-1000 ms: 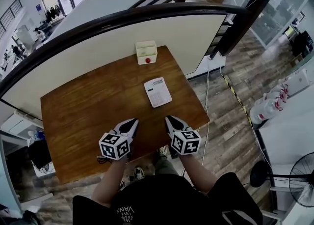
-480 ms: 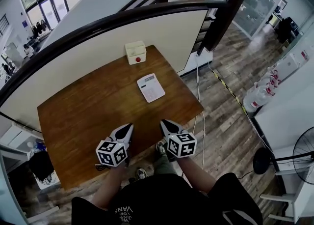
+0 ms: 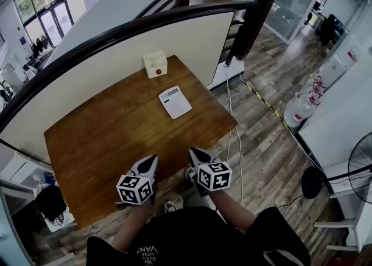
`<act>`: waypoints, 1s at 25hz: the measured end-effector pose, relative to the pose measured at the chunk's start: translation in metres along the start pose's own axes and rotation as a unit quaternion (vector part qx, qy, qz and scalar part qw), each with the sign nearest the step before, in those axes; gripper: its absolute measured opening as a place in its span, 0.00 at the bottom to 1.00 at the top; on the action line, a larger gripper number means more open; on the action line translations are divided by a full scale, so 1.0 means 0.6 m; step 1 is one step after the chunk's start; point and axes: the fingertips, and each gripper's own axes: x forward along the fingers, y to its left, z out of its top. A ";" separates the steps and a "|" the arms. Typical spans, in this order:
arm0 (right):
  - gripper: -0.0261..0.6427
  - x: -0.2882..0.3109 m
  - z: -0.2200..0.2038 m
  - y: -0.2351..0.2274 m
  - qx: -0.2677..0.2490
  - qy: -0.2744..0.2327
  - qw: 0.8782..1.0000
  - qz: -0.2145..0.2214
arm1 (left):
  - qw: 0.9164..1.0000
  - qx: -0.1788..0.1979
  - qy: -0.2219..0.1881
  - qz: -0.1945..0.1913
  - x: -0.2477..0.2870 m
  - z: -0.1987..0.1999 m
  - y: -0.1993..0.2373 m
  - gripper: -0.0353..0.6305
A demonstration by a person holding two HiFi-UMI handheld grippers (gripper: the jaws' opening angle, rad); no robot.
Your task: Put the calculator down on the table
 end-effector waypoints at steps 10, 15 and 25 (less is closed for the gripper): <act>0.07 -0.023 -0.039 0.017 0.007 0.010 1.000 -0.014 | 1.000 -0.003 0.008 -0.005 -0.036 -0.032 -0.006 0.07; 0.06 -0.026 -0.048 0.022 0.007 0.014 1.000 -0.020 | 1.000 -0.006 0.008 -0.003 -0.046 -0.039 -0.001 0.07; 0.06 -0.023 -0.060 0.026 0.007 0.024 0.999 -0.029 | 1.000 -0.012 0.007 -0.004 -0.053 -0.044 0.008 0.07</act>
